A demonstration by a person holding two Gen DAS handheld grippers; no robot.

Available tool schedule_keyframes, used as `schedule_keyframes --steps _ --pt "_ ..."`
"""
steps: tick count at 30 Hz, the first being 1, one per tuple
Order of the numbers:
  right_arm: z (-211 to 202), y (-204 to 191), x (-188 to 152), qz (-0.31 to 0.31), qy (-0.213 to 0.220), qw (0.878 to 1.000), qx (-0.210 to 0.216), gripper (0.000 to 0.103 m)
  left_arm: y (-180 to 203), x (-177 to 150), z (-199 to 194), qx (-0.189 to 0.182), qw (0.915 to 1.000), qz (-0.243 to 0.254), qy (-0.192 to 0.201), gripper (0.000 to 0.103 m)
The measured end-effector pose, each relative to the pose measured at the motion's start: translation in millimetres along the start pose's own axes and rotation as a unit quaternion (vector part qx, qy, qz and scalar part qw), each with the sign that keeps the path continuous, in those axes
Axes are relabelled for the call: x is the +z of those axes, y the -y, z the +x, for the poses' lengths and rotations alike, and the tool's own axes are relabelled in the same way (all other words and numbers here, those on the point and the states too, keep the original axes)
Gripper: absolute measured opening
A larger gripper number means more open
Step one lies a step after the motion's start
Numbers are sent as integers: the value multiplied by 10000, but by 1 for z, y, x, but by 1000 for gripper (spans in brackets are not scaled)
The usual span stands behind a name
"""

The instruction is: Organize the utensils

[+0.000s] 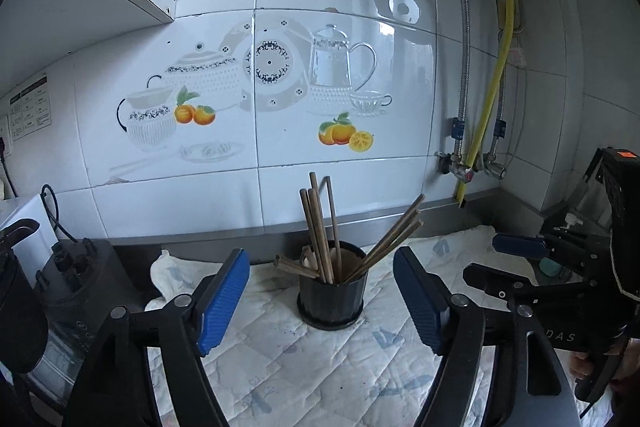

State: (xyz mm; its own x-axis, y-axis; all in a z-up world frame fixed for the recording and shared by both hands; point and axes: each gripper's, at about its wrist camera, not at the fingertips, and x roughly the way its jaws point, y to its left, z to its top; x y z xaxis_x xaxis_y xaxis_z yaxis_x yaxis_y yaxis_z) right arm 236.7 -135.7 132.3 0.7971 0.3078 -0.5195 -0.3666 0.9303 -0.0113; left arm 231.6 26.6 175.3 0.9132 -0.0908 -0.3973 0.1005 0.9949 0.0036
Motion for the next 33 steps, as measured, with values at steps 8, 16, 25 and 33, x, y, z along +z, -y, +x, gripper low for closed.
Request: schedule_keyframes --steps 8,16,25,33 --pt "-17 -18 -32 54 -127 9998 -160 76 4 -32 -27 167 9997 8 -176 101" --pt "-34 -25 -61 281 -189 9991 -273 82 5 -64 -41 201 9986 -239 -424 103" --pt "-49 -33 -79 438 -151 9981 -410 86 6 -87 -56 357 9977 -398 -410 103" --pt "-55 -41 -89 437 -136 9976 -527 87 -1 -101 -61 571 9957 -510 -512 103"
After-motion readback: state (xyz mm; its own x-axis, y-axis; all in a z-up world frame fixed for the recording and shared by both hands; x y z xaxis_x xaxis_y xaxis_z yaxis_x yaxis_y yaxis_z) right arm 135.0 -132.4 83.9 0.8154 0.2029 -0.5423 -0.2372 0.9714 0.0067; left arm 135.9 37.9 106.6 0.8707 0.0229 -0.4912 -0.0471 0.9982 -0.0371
